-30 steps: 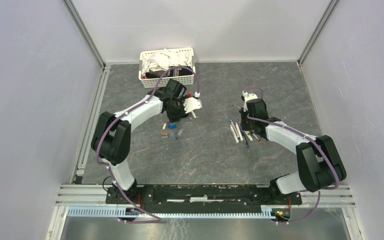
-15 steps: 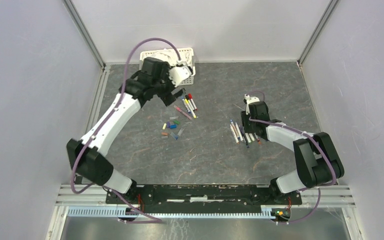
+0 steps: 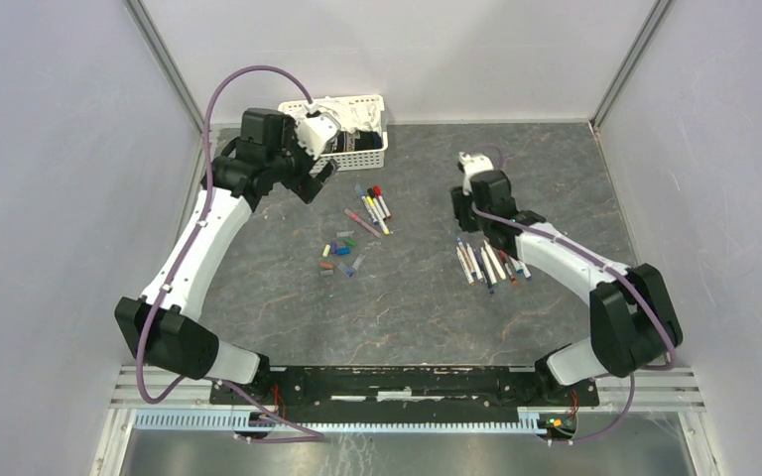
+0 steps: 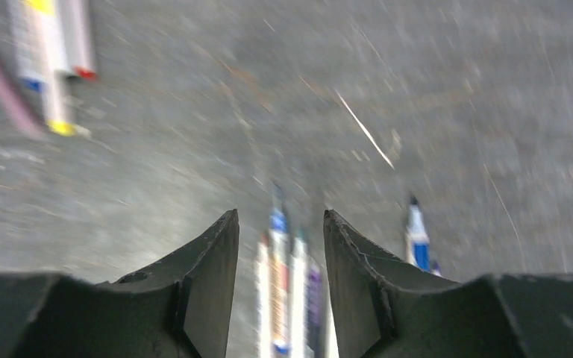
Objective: Open the pen caps
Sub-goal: Place the pen at the center of the board, then pick up the pen from the center of the board.
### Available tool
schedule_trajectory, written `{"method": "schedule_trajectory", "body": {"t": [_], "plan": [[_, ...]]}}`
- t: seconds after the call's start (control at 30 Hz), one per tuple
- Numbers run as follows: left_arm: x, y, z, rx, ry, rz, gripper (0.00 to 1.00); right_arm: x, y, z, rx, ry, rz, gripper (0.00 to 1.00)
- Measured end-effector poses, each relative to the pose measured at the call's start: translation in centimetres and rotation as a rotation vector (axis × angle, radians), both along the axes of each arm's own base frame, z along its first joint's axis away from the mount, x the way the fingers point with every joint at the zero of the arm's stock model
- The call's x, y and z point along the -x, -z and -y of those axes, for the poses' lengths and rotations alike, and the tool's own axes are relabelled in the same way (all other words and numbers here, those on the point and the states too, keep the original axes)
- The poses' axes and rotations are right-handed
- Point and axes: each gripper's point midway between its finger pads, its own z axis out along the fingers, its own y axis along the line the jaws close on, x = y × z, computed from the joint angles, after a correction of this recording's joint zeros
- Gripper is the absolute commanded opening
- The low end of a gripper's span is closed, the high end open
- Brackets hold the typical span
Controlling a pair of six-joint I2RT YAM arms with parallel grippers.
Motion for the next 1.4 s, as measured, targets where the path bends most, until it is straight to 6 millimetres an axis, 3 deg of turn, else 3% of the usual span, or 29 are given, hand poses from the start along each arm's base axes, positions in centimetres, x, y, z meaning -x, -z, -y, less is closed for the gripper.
{"method": "schedule_trajectory", "body": {"t": [0.1, 0.2, 0.3, 0.43, 0.57, 0.7, 0.83, 1.07, 1.2, 1.4], "plan": [[0.1, 0.3, -0.8, 0.017, -0.022, -0.025, 1.00, -2.0, -2.7, -4.6, -0.037, -0.091, 0.054, 0.48], [1.0, 0.6, -0.5, 0.037, 0.001, -0.057, 1.00, -3.8, -3.3, -9.1, -0.053, -0.175, 0.064, 0.43], [2.4, 0.9, -0.1, 0.060, 0.034, -0.084, 1.00, -5.6, -1.7, -12.7, -0.049, -0.234, 0.037, 0.39], [4.2, 1.2, 0.1, 0.076, 0.063, -0.118, 1.00, -7.9, 1.7, -15.7, -0.038, -0.271, -0.015, 0.36], [5.4, 2.5, 0.3, 0.083, 0.083, -0.167, 1.00, -9.2, 4.7, -16.9, -0.029, -0.279, -0.057, 0.36], [6.4, 4.0, 0.3, 0.083, 0.093, -0.221, 1.00, -10.0, 6.2, -17.8, -0.042, -0.285, -0.076, 0.37], [7.4, 5.4, 0.2, 0.077, 0.096, -0.271, 1.00, -11.2, 6.3, -19.0, -0.070, -0.289, -0.068, 0.38], [7.9, 5.4, 0.3, 0.084, 0.105, -0.274, 1.00, -13.1, 6.5, -20.6, -0.103, -0.280, -0.048, 0.31], [8.0, 5.3, 0.3, 0.089, 0.110, -0.270, 1.00, -13.6, 7.3, -20.7, -0.099, -0.266, -0.052, 0.22], [8.4, 5.3, 0.2, 0.087, 0.112, -0.270, 1.00, -13.8, 7.7, -20.3, -0.083, -0.247, -0.049, 0.20]]}}
